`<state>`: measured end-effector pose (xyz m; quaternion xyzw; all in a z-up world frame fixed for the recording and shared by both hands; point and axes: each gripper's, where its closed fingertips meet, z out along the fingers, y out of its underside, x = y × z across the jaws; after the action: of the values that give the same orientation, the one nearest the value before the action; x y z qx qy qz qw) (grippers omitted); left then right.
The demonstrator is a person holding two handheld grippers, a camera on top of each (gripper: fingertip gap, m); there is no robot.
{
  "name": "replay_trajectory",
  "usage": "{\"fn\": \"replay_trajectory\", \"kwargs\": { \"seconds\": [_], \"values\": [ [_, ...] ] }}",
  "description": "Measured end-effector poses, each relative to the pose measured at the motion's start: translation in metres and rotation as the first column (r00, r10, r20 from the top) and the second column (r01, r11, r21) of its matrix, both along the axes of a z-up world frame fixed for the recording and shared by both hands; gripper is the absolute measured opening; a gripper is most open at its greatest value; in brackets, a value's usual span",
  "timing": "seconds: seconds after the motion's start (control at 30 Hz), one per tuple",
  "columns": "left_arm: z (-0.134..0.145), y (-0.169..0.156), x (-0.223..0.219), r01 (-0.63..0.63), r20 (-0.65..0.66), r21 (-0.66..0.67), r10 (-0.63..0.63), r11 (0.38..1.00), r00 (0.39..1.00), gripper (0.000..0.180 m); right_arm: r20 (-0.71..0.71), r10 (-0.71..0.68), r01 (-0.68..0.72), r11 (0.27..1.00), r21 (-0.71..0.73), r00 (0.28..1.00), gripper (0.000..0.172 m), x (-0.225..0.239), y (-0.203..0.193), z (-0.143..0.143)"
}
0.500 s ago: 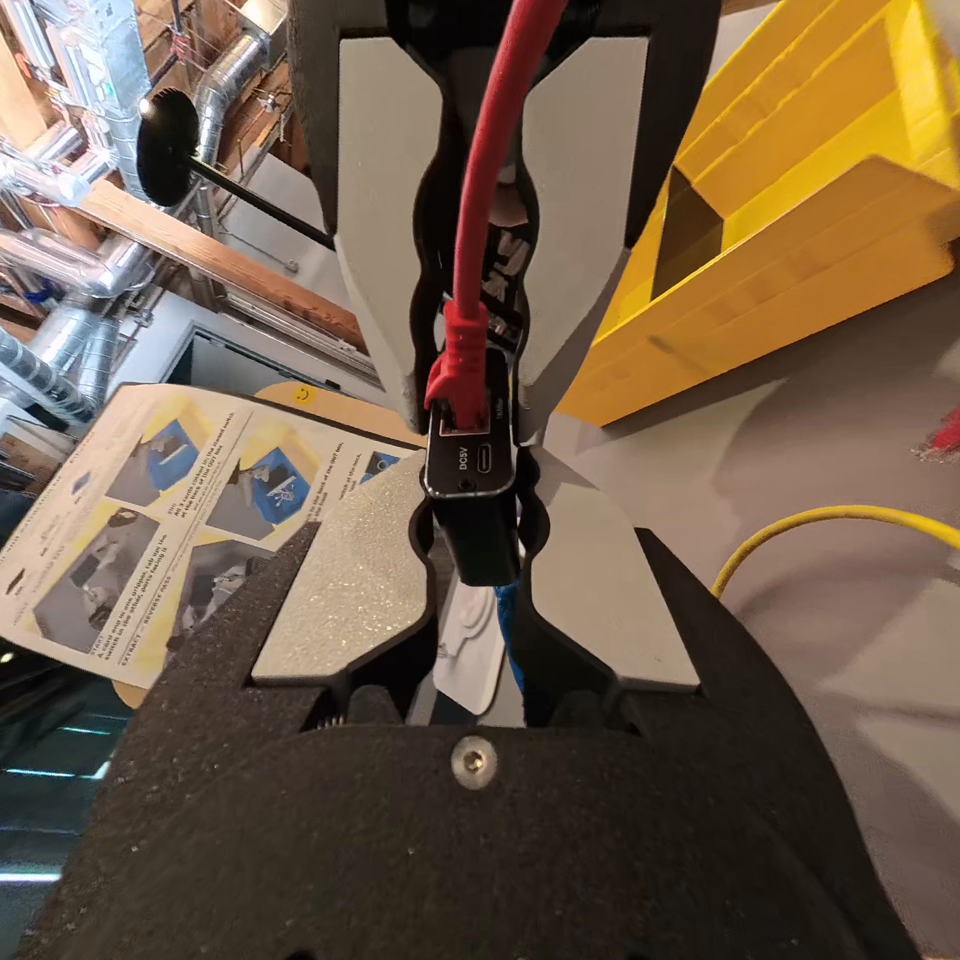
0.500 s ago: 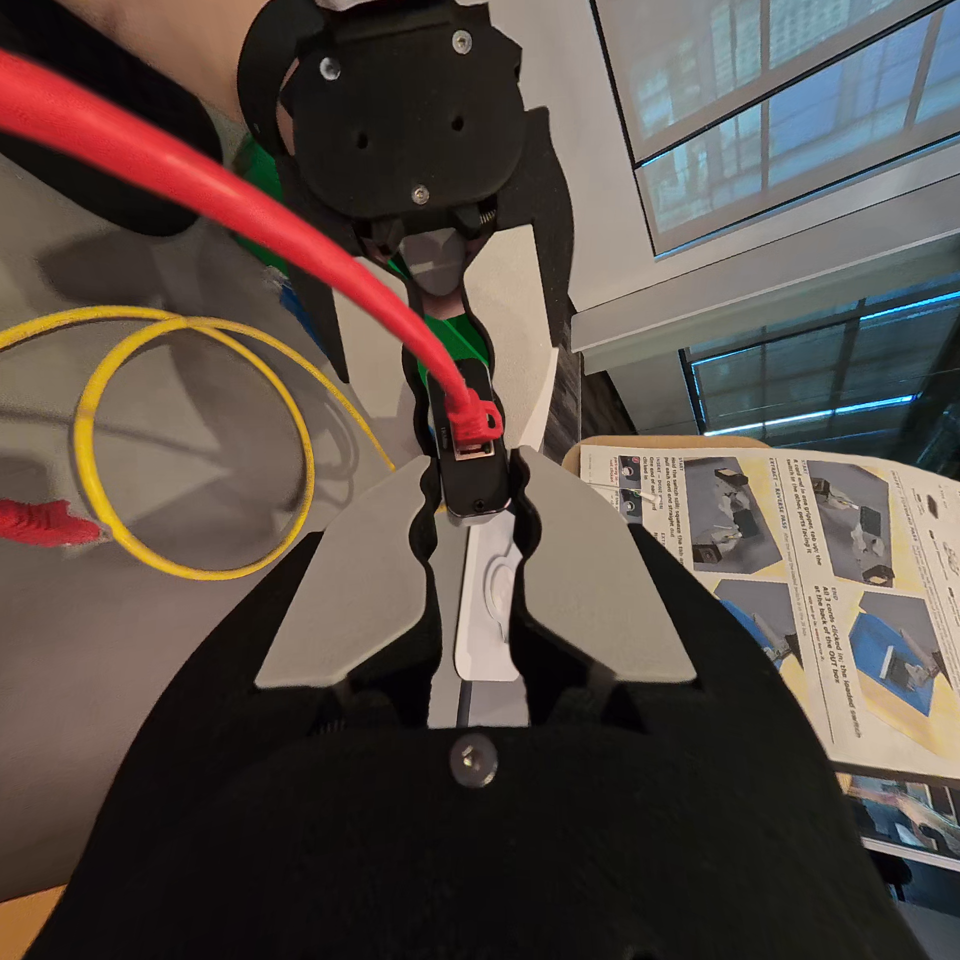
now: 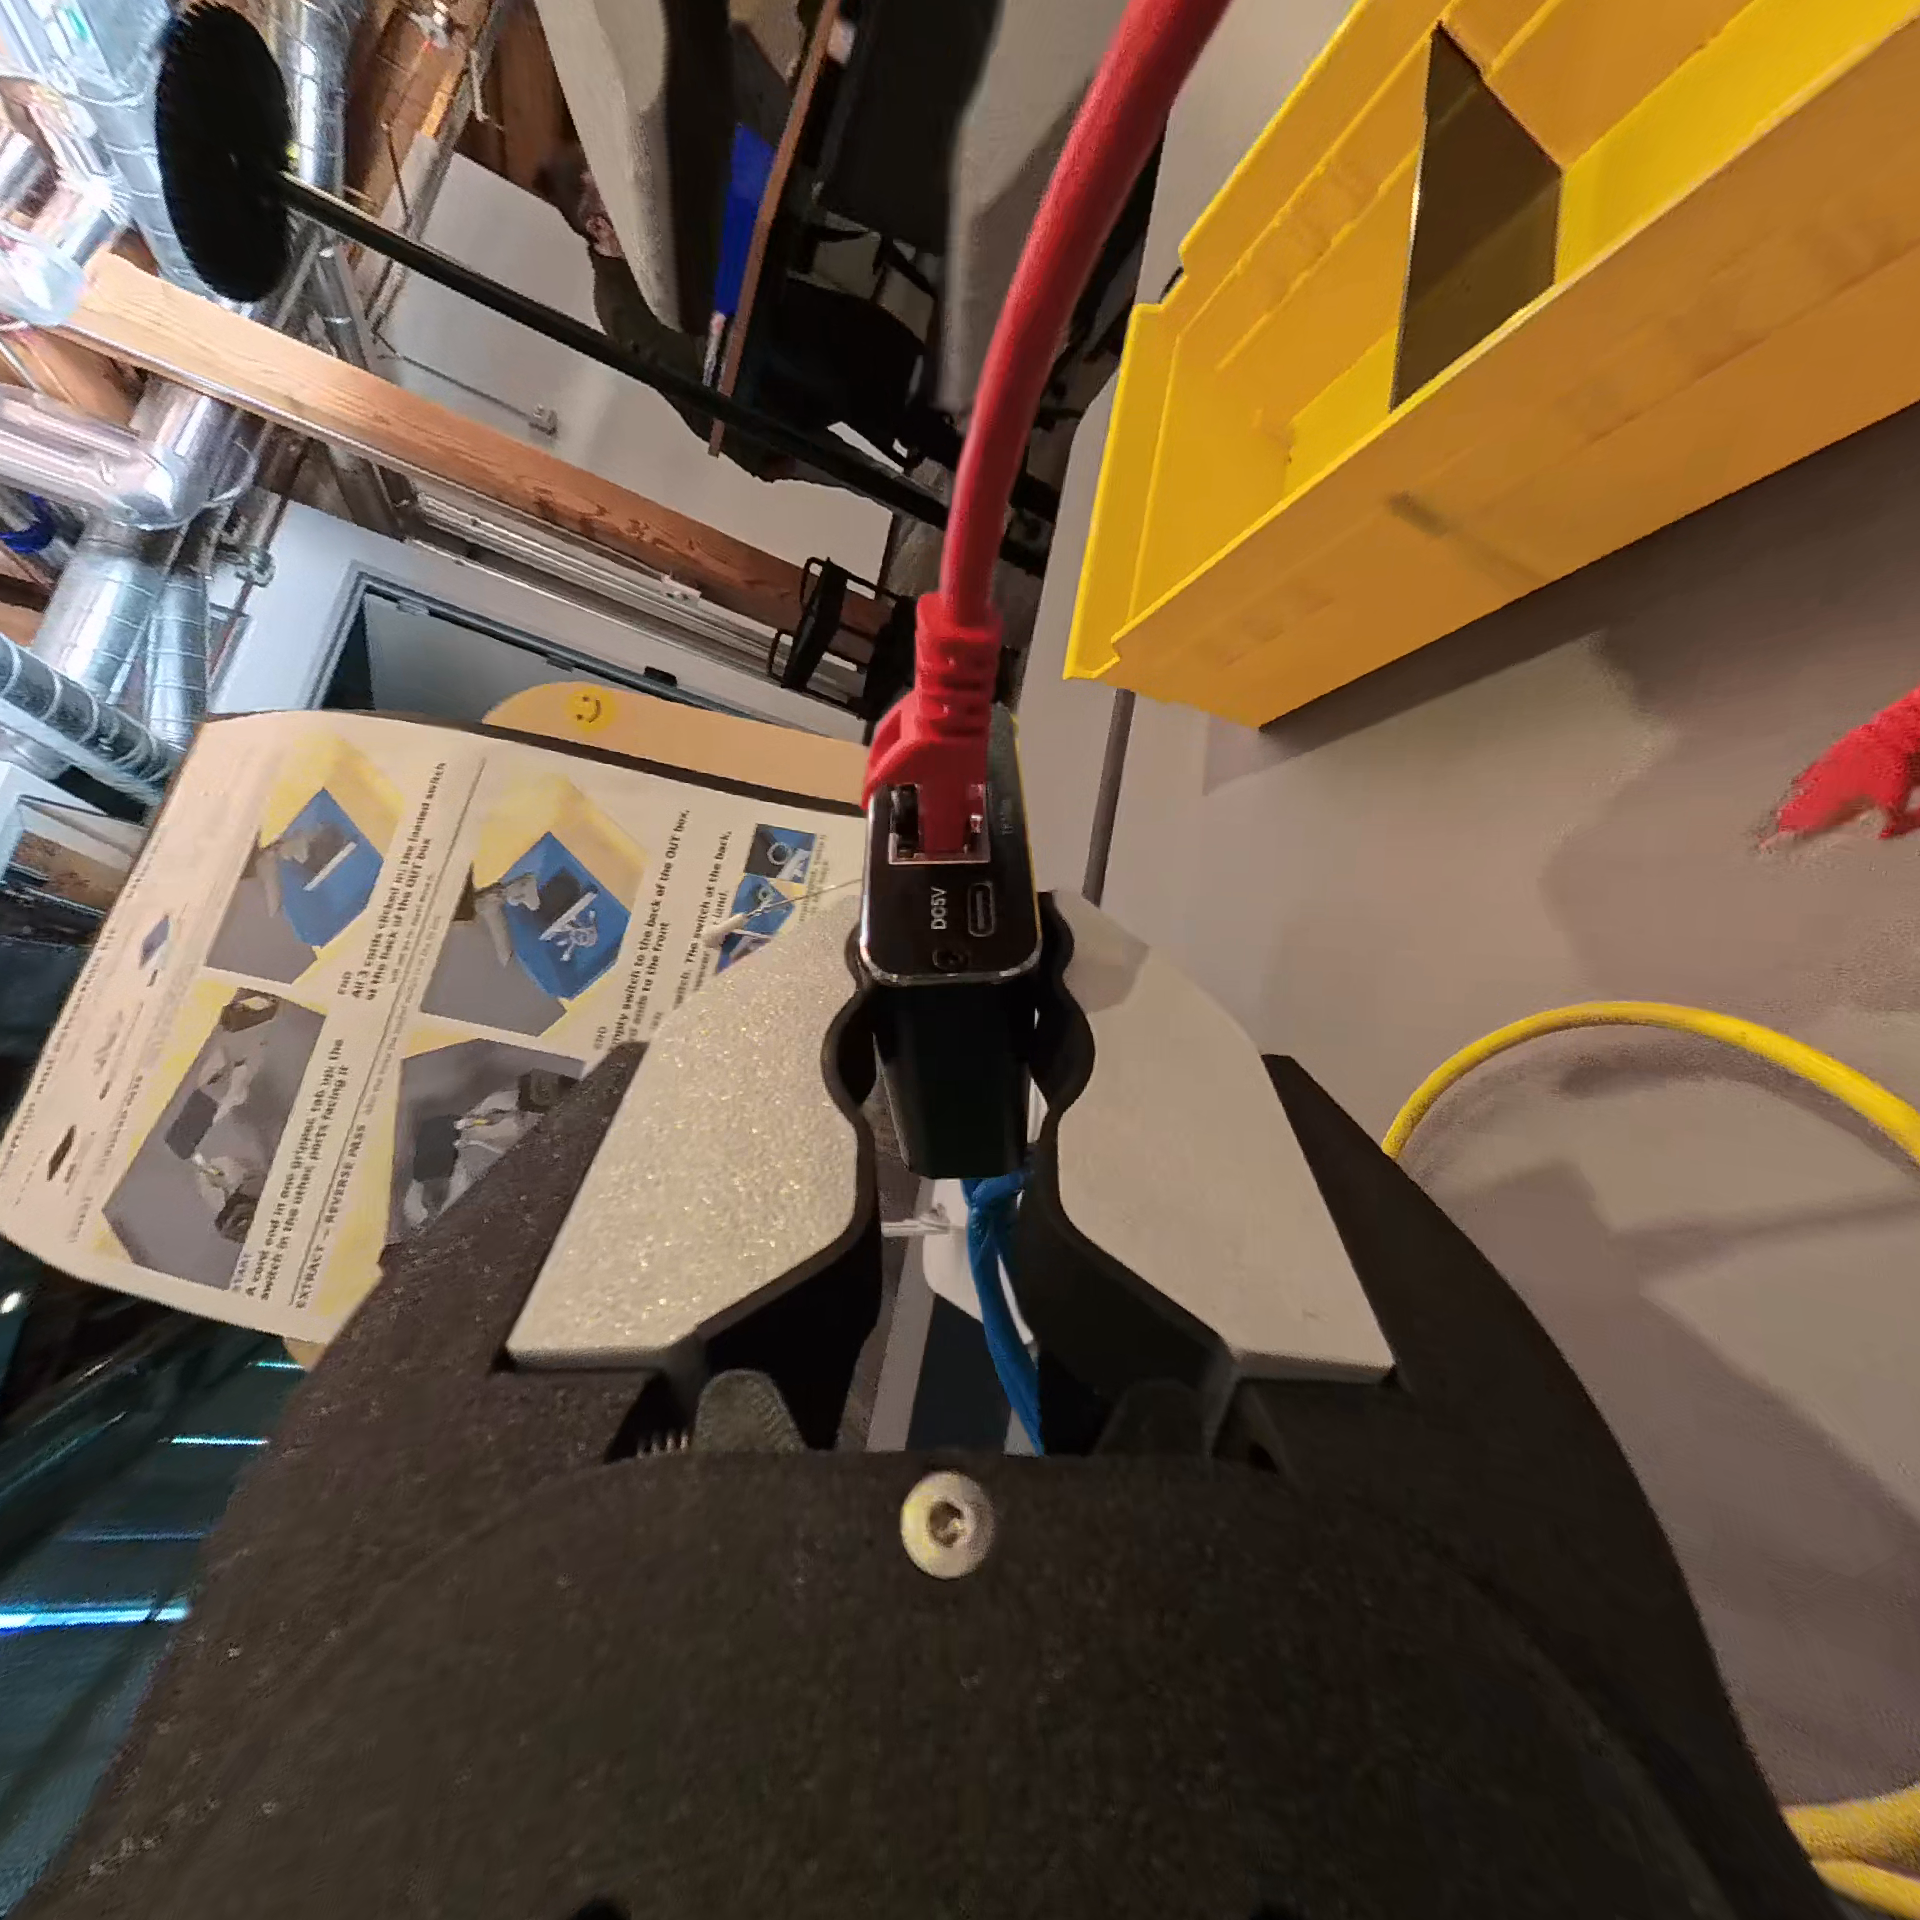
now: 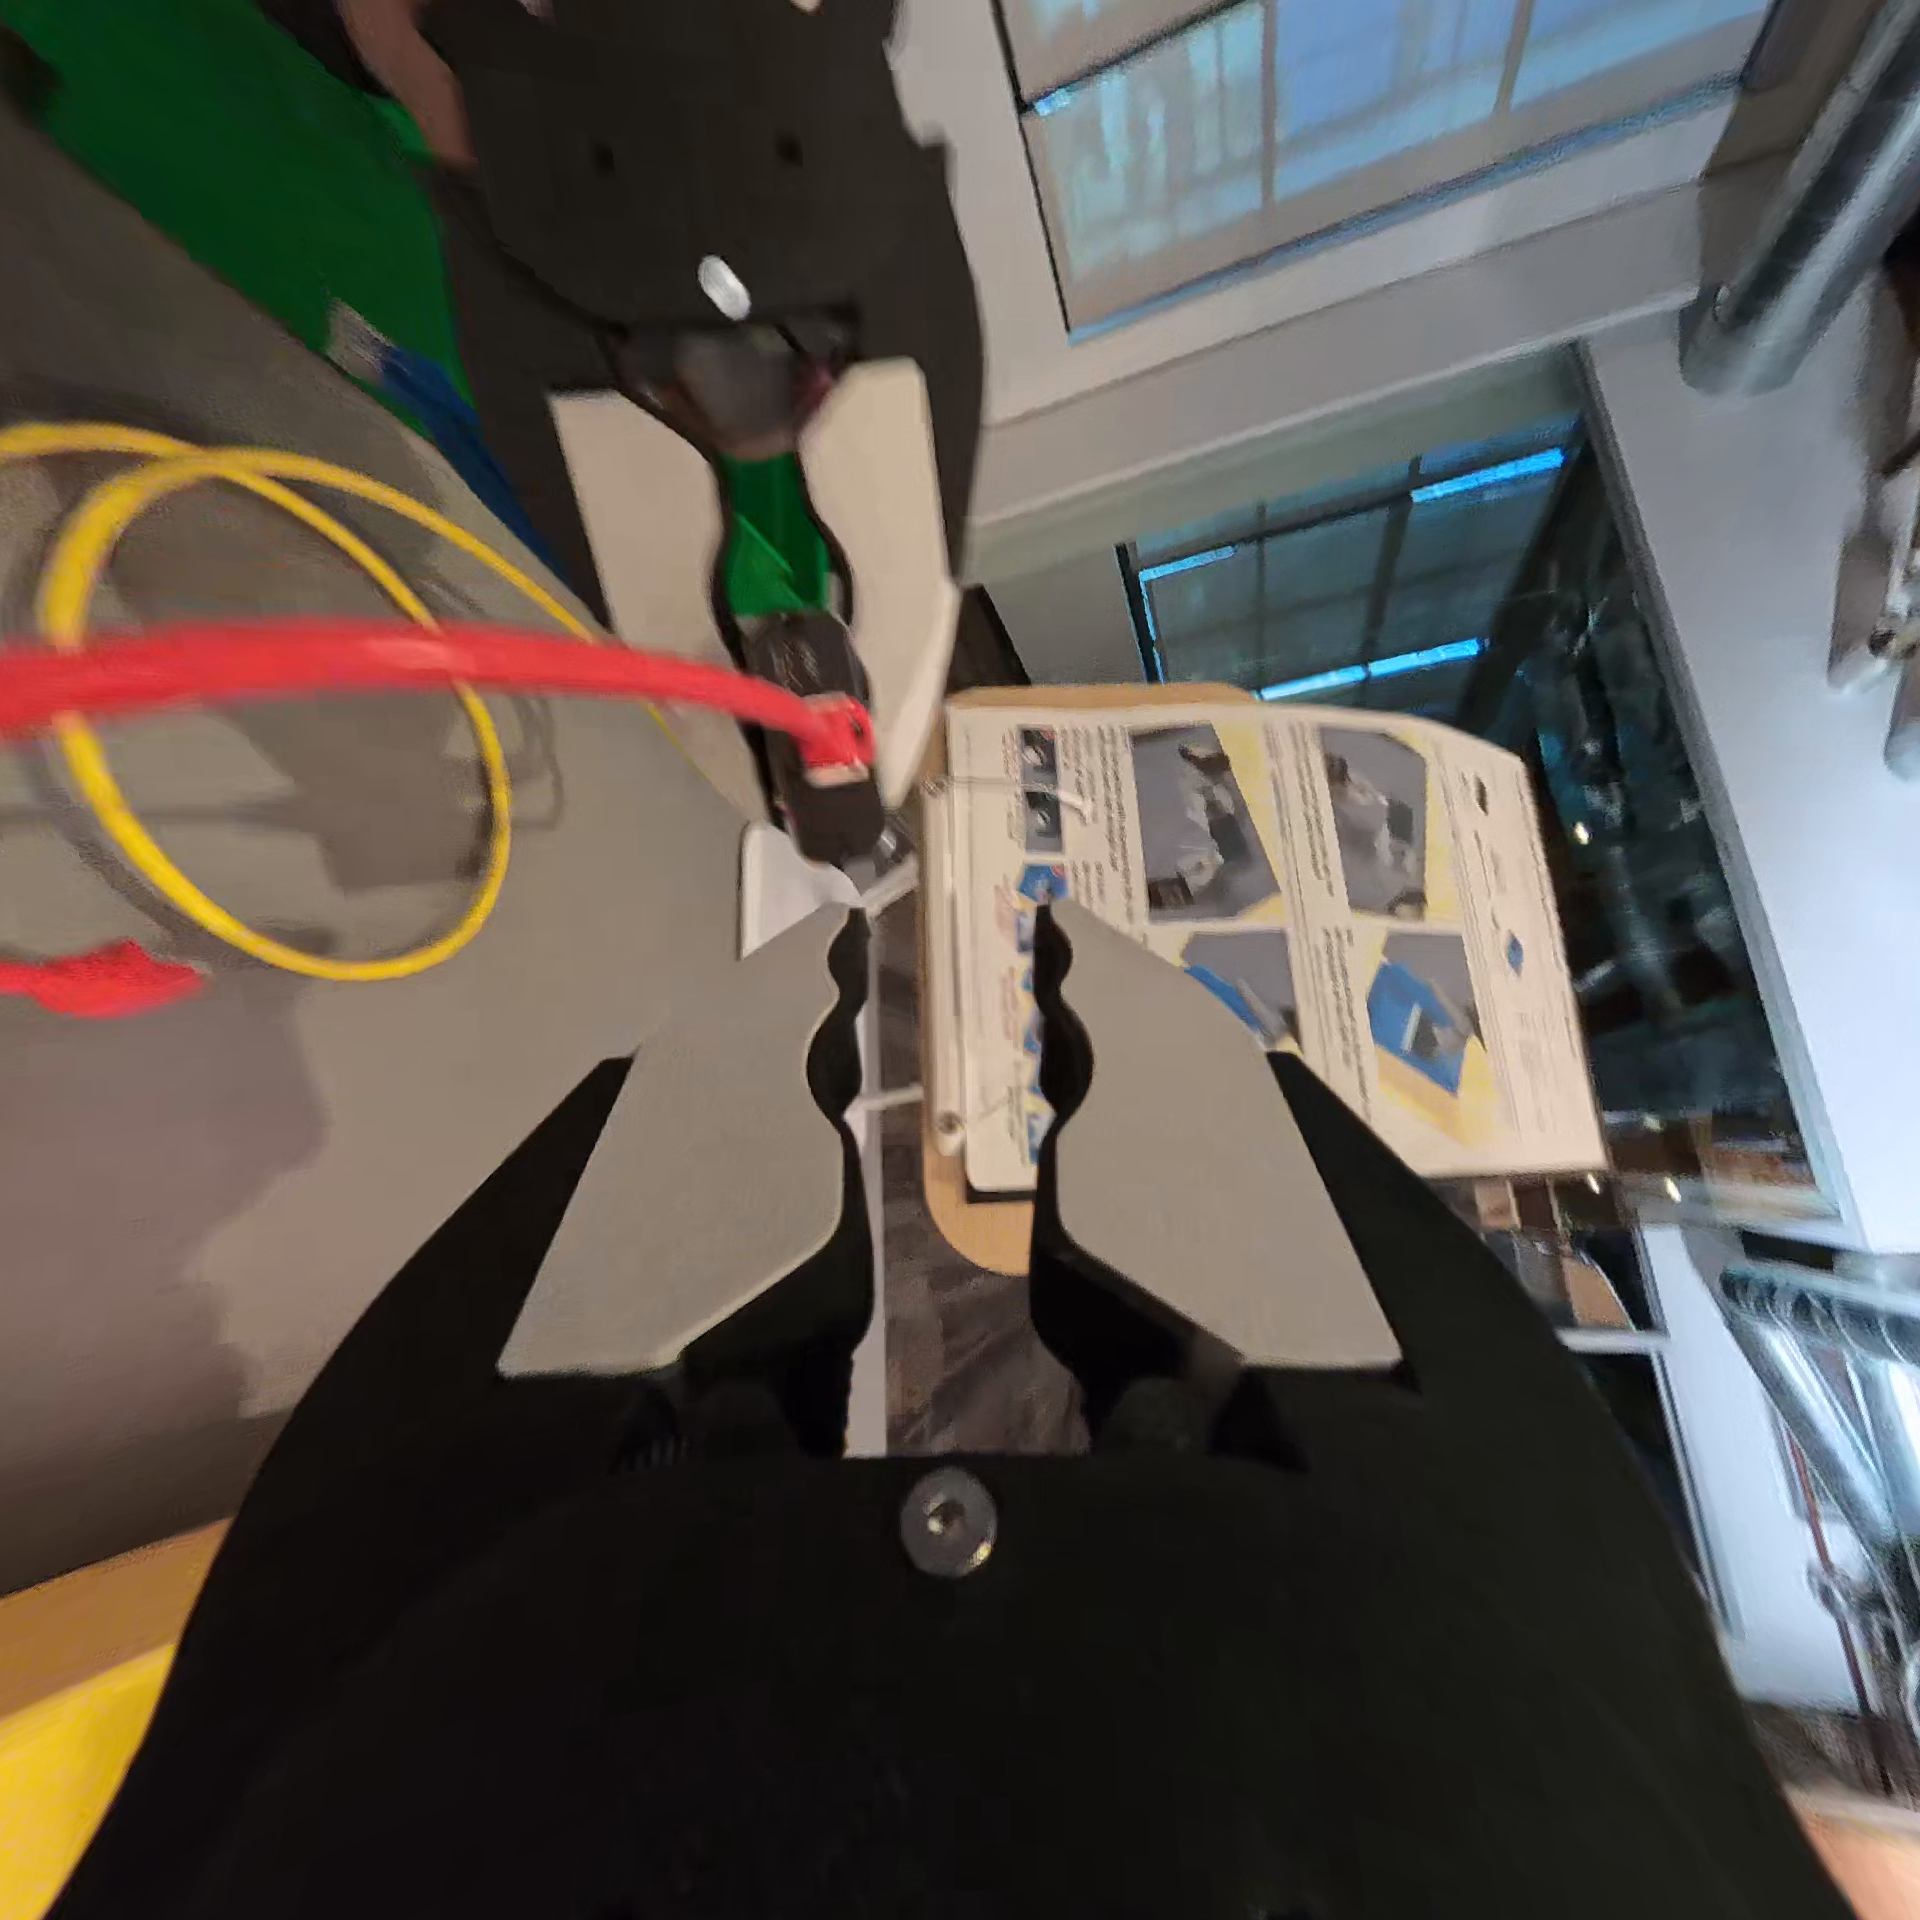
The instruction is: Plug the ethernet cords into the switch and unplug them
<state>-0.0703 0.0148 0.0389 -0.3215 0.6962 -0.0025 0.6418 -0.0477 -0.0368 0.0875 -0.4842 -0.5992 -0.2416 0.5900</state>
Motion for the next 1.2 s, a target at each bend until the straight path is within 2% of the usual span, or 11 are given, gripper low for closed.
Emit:
{"fn": "replay_trajectory", "kwargs": {
  "seconds": [0.1, 0.17, 0.3, 0.5, 0.7, 0.83, 0.97, 1.1, 1.2],
  "values": [
    [-0.003, 0.002, 0.003, -0.002, 0.001, -0.014, 0.002, 1.000, 1.000, 0.026, 0.010, 0.007, -0.007, 1.000, -0.009, 1.000, 0.039, -0.016, 0.001, -0.020],
    [-0.005, 0.002, 0.005, 0.007, 0.002, -0.040, -0.007, 0.999, 1.000, 0.026, 0.000, -0.022, 0.022, 1.000, -0.011, 1.000, 0.039, -0.022, 0.010, -0.030],
    [-0.010, 0.002, 0.005, 0.014, -0.009, -0.054, -0.015, 0.998, 1.000, 0.026, -0.017, -0.043, 0.044, 0.999, 0.018, 0.999, 0.029, -0.033, 0.019, -0.030],
    [-0.012, 0.005, 0.005, 0.016, -0.013, -0.070, -0.017, 0.997, 1.000, 0.026, 0.086, -0.083, 0.083, 0.997, 0.003, 0.993, 0.017, -0.036, 0.028, -0.032],
    [-0.012, 0.009, 0.003, 0.013, -0.015, -0.091, -0.014, 0.996, 1.000, 0.026, 0.142, -0.059, 0.058, 0.998, 0.011, 0.988, 0.016, -0.040, 0.033, -0.032],
    [-0.012, 0.013, 0.000, 0.006, -0.017, -0.112, -0.008, 0.994, 1.000, 0.026, 0.171, -0.047, 0.057, 0.997, -0.054, 0.984, 0.015, -0.044, 0.037, -0.032],
    [-0.020, 0.015, -0.001, -0.004, -0.073, -0.108, -0.004, 0.994, 0.997, 0.026, 0.177, -0.066, 0.096, 0.981, -0.169, 0.982, 0.014, -0.043, 0.038, -0.042],
    [-0.026, 0.011, 0.004, 0.003, -0.090, -0.125, -0.014, 0.992, 0.996, 0.026, 0.142, -0.069, 0.100, 0.969, -0.227, 0.987, 0.013, -0.039, 0.034, -0.046],
    [-0.025, 0.013, 0.007, -0.038, -0.095, -0.074, 0.031, 0.997, 0.995, 0.025, 0.122, -0.077, 0.106, 0.961, -0.255, 0.990, 0.013, -0.035, 0.032, -0.050]
  ]
}}
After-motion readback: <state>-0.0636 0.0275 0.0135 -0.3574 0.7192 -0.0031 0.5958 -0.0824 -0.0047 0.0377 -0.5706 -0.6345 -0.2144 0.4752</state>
